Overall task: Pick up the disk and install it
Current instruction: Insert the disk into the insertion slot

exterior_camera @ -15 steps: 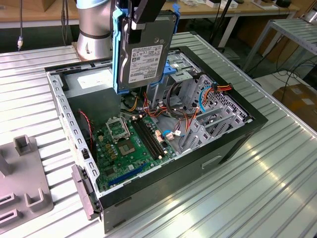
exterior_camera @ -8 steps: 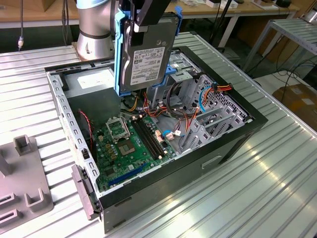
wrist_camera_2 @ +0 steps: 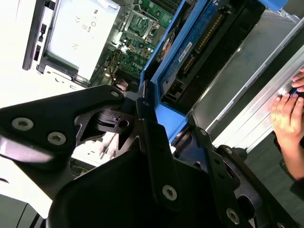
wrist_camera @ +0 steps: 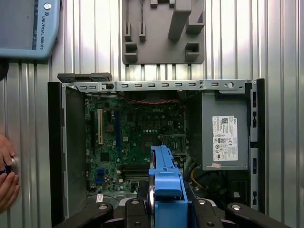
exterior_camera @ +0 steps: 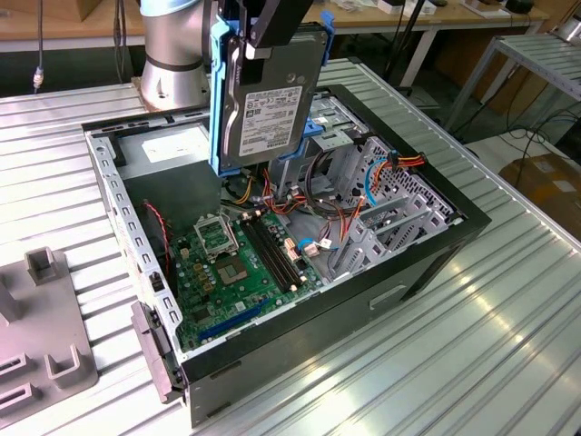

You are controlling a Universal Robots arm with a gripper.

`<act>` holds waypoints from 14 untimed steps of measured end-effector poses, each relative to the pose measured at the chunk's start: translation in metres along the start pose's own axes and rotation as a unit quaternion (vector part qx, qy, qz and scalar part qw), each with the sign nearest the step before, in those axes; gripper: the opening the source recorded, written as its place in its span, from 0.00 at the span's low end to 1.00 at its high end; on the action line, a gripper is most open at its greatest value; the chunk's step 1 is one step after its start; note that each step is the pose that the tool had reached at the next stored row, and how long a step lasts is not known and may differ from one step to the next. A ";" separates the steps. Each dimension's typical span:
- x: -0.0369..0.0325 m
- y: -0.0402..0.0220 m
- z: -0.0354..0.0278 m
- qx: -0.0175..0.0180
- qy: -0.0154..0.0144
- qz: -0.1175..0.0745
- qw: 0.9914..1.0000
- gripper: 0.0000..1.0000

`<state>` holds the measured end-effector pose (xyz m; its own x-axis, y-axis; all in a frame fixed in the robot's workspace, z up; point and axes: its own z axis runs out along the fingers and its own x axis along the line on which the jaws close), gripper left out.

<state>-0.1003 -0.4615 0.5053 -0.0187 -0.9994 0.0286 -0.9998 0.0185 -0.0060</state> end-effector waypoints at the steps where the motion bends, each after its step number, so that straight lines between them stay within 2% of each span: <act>1: 0.0000 0.0000 0.0000 0.000 0.000 0.000 1.000 0.37; 6: 0.0012 -0.0002 0.0011 0.000 0.000 0.000 1.000 0.37; 11: 0.0132 -0.0020 0.0047 0.000 0.000 0.000 1.000 0.37; 12: 0.0149 -0.0035 0.0051 0.000 0.000 0.000 1.000 0.37; 14: 0.0173 -0.0127 0.0061 0.000 0.000 0.000 1.000 0.37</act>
<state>-0.0879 -0.4792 0.4998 -0.0186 -0.9994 0.0281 -0.9998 0.0184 -0.0060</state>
